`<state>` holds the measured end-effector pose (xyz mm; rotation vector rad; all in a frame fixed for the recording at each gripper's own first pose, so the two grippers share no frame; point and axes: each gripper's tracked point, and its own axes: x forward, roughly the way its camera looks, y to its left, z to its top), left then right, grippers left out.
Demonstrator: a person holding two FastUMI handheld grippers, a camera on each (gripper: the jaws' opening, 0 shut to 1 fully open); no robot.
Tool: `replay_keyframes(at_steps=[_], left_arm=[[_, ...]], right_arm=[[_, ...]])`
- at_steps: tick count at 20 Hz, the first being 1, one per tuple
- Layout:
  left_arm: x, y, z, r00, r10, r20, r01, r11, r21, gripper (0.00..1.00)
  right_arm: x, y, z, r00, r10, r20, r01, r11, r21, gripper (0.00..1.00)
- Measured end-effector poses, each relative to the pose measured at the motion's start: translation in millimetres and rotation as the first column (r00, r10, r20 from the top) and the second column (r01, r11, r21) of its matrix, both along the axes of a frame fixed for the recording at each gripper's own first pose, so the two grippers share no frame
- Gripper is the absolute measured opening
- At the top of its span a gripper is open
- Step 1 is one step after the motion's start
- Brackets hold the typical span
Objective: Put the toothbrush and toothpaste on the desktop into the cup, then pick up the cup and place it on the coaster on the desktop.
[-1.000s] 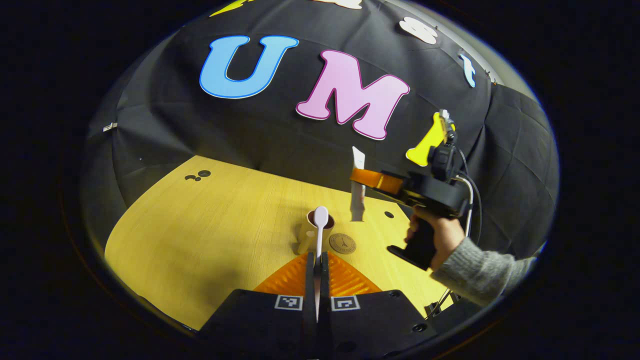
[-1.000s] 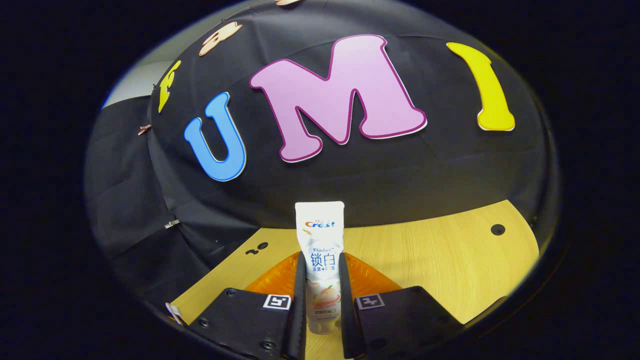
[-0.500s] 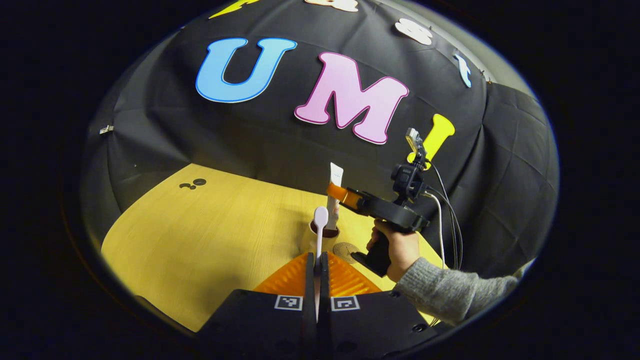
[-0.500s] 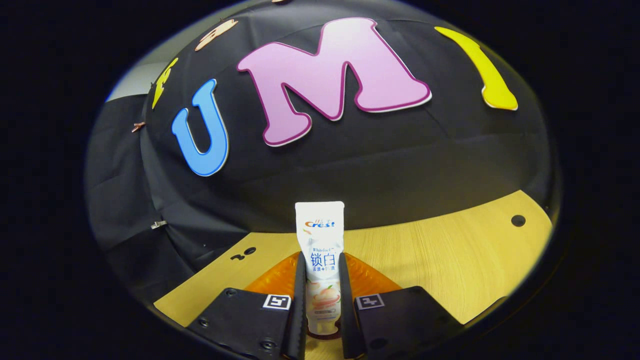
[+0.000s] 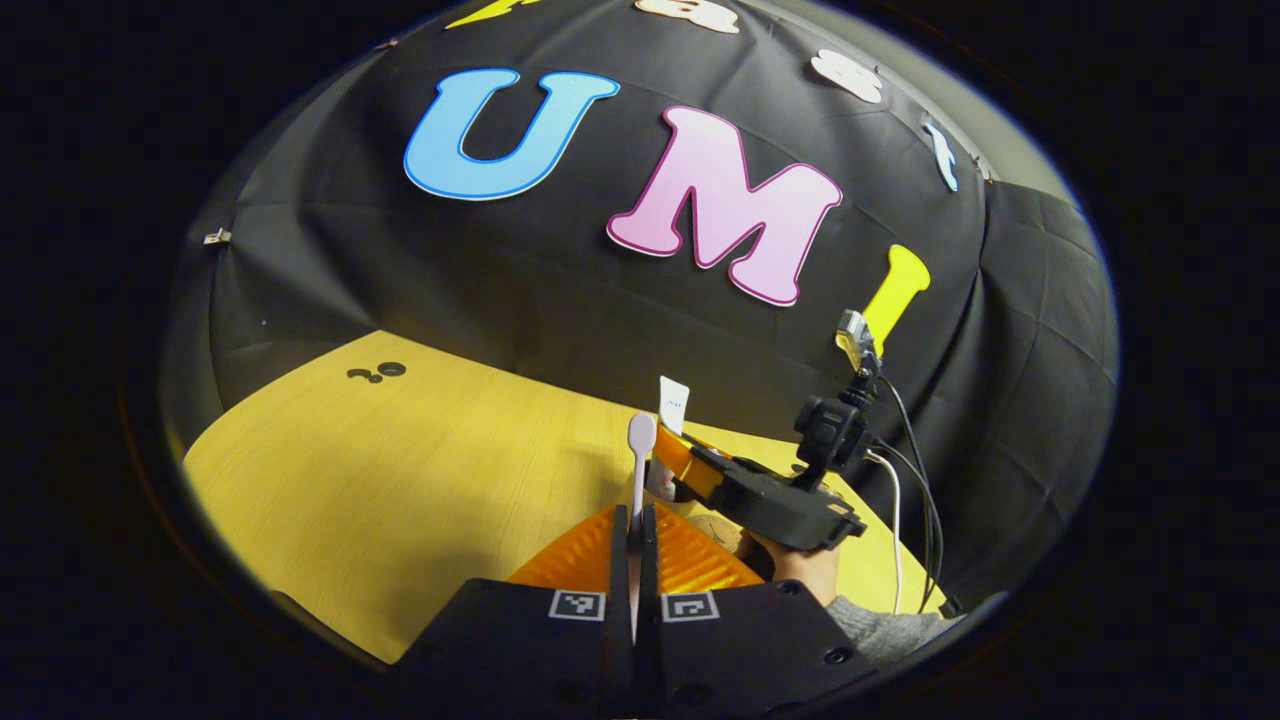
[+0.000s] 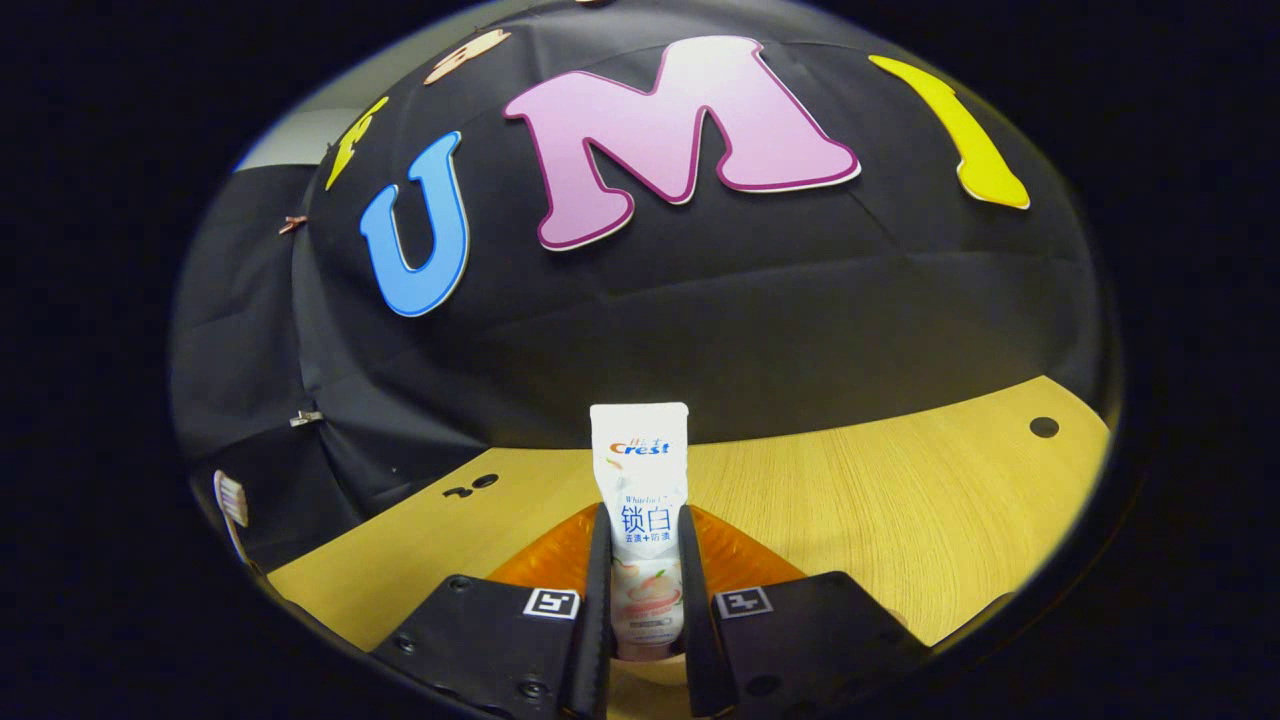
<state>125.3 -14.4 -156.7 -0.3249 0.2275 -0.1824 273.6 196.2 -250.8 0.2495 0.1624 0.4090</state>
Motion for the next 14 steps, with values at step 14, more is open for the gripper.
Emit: replay_keyframes(at_steps=[14], left_arm=[[41,-15,0,0.997,-0.001,0.08,0.003,1.0,-0.013,0.06]], right_arm=[[-20,-10,-3,1.0,0.005,0.025,-0.004,1.0,-0.011,0.43]])
